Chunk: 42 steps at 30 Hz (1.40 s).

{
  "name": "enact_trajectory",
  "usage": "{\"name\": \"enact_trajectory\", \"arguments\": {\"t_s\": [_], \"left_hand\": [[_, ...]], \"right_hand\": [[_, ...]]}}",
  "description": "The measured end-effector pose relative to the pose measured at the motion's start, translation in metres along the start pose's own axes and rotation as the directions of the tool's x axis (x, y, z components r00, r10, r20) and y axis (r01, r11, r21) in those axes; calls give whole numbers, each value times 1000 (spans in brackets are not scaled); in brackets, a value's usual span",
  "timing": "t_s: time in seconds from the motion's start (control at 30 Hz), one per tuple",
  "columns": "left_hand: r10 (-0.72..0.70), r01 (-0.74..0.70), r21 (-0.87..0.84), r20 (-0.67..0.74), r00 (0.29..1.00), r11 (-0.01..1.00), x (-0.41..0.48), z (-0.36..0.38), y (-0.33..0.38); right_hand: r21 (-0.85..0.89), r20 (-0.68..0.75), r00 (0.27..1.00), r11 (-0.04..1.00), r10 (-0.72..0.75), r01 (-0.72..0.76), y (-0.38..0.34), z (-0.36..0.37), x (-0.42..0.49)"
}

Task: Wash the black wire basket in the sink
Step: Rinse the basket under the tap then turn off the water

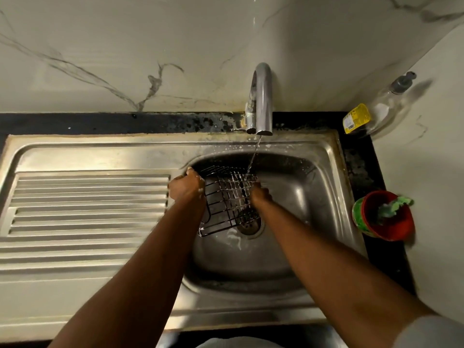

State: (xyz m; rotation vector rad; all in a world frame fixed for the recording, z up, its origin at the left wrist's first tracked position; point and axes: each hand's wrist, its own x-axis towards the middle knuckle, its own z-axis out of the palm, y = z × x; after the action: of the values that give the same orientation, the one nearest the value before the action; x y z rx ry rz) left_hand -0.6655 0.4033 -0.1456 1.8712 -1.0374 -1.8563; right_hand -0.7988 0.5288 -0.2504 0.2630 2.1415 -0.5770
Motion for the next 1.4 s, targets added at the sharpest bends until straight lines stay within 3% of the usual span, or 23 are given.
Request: {"name": "enact_trajectory", "arguments": {"t_s": [0.1,0.17,0.27,0.33,0.4,0.47,0.53,0.6,0.67,0.77,0.93,1.13,1.2,1.3,1.4], "left_hand": [[-44,45,24,-12,999,999,4,-1,2],[-38,39,28,-32,999,999,7,-3,2],[7,-4,49,-56,998,999,11,-2,-1],[24,-19,77,-65,998,997,13,-3,-1],[2,3,75,-72,997,997,15,-3,-2],[9,-1,91,-90,996,996,5,-1,-2],[153,-138,169,-84,985,976,-9,5,-3],[345,-360,212,103,933,909,-15,10,-4],[414,-490,285,290,863,824,-18,10,-7],[471,-520,430,225,853,738,-19,12,-9],[429,-426,366,79,900,827,-5,19,-9],[391,-410,329,127,912,851,-7,19,-1],[364,-381,309,113,925,871,-11,19,3],[290,-303,294,86,953,907,-12,19,4],[294,-313,298,108,950,902,-15,25,9]], "right_hand": [[-89,-51,999,996,5,-10,-9,13,-35],[-112,-48,986,982,-158,152,-9,20,-75],[-108,-1,890,885,-457,454,-2,31,-134],[-116,4,848,842,-530,527,-8,34,-142],[-90,-48,878,877,-477,472,-17,33,-128],[-2,-119,950,957,-288,290,-32,20,-99],[29,-151,980,991,-128,134,-45,6,-53],[85,-55,995,992,-84,88,-56,-6,-26],[182,103,991,981,-85,65,-64,-17,-35],[213,144,980,971,-136,104,-77,-27,-63],[117,90,945,946,-314,303,-87,-4,-89],[-179,129,760,739,-637,650,-55,-8,-114],[-160,142,801,785,-582,599,-40,-17,-104],[-5,81,939,942,-333,334,-32,-18,-38],[72,117,982,987,-149,141,-30,-30,-2]]}}
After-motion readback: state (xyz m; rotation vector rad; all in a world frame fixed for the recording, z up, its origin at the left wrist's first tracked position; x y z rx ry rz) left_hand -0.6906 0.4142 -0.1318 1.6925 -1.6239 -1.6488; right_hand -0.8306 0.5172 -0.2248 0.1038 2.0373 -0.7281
